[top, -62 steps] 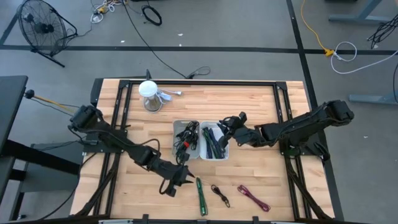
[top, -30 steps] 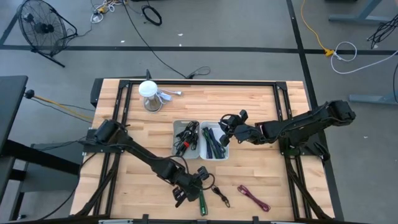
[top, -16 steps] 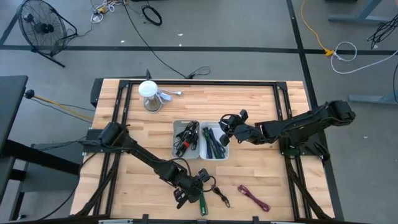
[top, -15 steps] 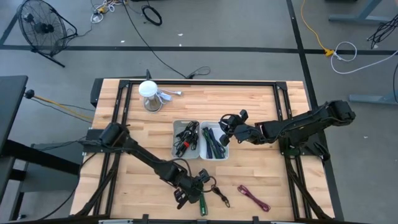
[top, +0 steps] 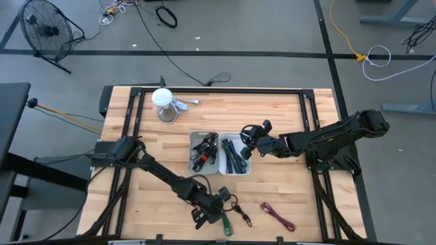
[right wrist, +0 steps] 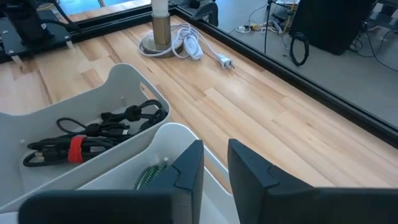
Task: Pick & Place USB Port
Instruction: Put the green charger cable into the white bin
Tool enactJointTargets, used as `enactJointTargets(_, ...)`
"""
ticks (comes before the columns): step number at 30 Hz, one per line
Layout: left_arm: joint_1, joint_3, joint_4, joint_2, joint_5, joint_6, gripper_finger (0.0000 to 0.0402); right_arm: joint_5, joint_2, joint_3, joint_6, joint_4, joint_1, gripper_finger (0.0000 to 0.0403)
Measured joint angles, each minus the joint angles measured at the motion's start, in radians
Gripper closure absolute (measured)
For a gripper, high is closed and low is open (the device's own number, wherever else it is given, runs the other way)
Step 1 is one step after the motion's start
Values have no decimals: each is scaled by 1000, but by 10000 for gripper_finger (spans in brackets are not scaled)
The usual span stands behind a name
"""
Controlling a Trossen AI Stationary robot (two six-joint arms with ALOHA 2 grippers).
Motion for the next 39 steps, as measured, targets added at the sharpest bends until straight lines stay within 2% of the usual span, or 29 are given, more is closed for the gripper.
enactJointTargets(8,15,1,21,20,-4,-8,298,0,0,0,0,-2,0,328)
enactJointTargets(11,28,0,24,22,-5,-63,302,0,0,0,0,-3,0,328)
enactJointTargets(13,34,0,17,24,-3,-102,317,-1,0,0,1,-3,0,327)
enactJointTargets(17,44,1,4,27,-16,-139,379,0,0,0,1,-3,0,328)
enactJointTargets(22,48,-1,9,25,-24,-229,379,0,0,0,0,-4,0,328)
enactJointTargets(26,57,-5,2,0,63,-320,379,0,0,0,0,-12,-1,327)
enactJointTargets(30,47,-9,-50,-35,85,-370,379,0,0,0,-16,-20,-1,328)
enactJointTargets(36,24,-9,-86,-117,77,-431,379,0,0,0,-19,-24,-10,328)
enactJointTargets(39,19,-8,-99,-181,27,-473,379,0,0,0,-19,-27,-22,328)
